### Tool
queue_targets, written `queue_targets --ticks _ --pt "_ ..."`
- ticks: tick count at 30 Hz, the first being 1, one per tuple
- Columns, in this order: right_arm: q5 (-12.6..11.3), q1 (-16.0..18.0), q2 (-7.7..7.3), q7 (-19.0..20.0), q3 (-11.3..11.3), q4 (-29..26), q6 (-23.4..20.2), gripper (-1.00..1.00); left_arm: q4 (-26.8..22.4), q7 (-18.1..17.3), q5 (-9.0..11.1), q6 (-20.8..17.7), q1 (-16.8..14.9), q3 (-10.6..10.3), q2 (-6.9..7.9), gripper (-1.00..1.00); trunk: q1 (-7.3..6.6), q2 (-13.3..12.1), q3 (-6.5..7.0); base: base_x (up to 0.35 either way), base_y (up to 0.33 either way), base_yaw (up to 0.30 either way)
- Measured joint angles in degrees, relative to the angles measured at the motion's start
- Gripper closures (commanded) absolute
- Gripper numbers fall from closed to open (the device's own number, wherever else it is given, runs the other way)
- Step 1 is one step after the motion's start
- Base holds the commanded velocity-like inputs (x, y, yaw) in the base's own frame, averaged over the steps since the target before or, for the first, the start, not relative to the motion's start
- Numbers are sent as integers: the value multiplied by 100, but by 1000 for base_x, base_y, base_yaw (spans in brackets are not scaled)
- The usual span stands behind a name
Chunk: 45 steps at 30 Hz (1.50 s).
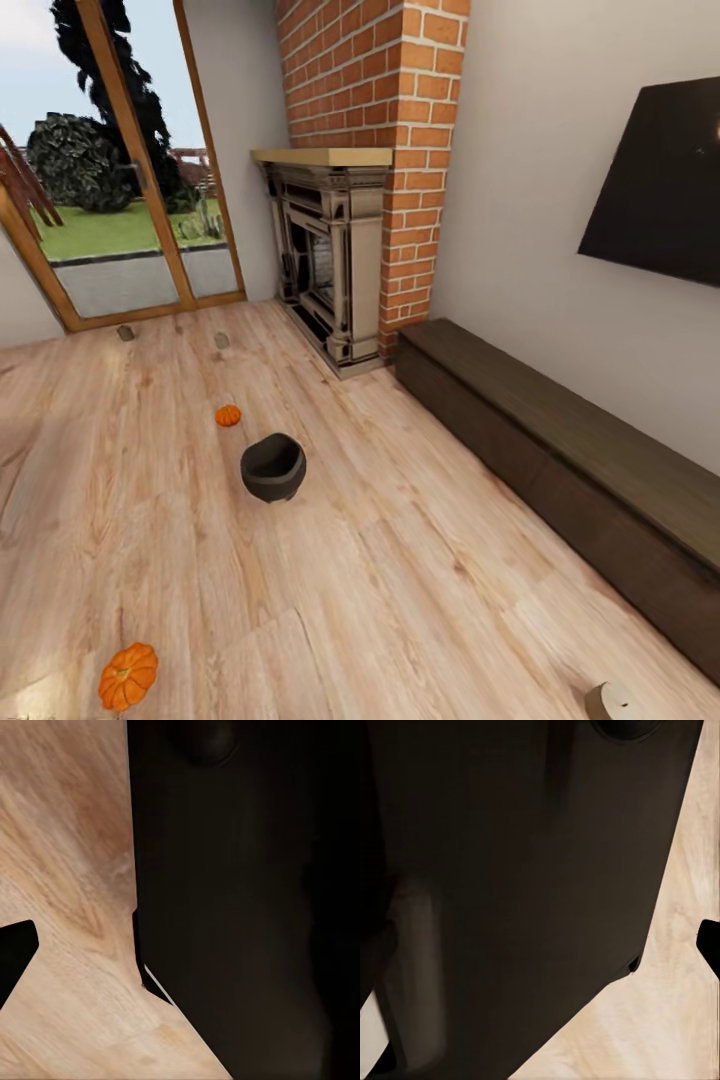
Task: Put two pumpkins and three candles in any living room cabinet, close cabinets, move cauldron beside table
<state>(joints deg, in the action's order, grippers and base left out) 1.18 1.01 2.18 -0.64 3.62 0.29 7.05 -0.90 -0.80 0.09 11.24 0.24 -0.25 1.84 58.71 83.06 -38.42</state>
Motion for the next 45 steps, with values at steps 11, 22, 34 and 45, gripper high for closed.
queue_targets --ticks 11,22,34,45 --pt "-9 -5 -3 45 -14 -17 -4 -100 0 0 3 0 0 0 3 -100 -1 0 0 308 0 239" --pt "-17 -7 -4 27 -24 -26 0 -100 -2 0 -11 0 0 1 -13 -100 -2 0 0 336 0 25" --pt "-28 -7 -6 40 -38 -26 604 -100 -30 7 21 -7 0 46 -25 -100 -1 0 0 327 0 0" --pt "-33 -7 -1 46 -39 -26 622 -100 -107 15 22 -33 -24 41 -38 -100 1 0 0 244 0 0"
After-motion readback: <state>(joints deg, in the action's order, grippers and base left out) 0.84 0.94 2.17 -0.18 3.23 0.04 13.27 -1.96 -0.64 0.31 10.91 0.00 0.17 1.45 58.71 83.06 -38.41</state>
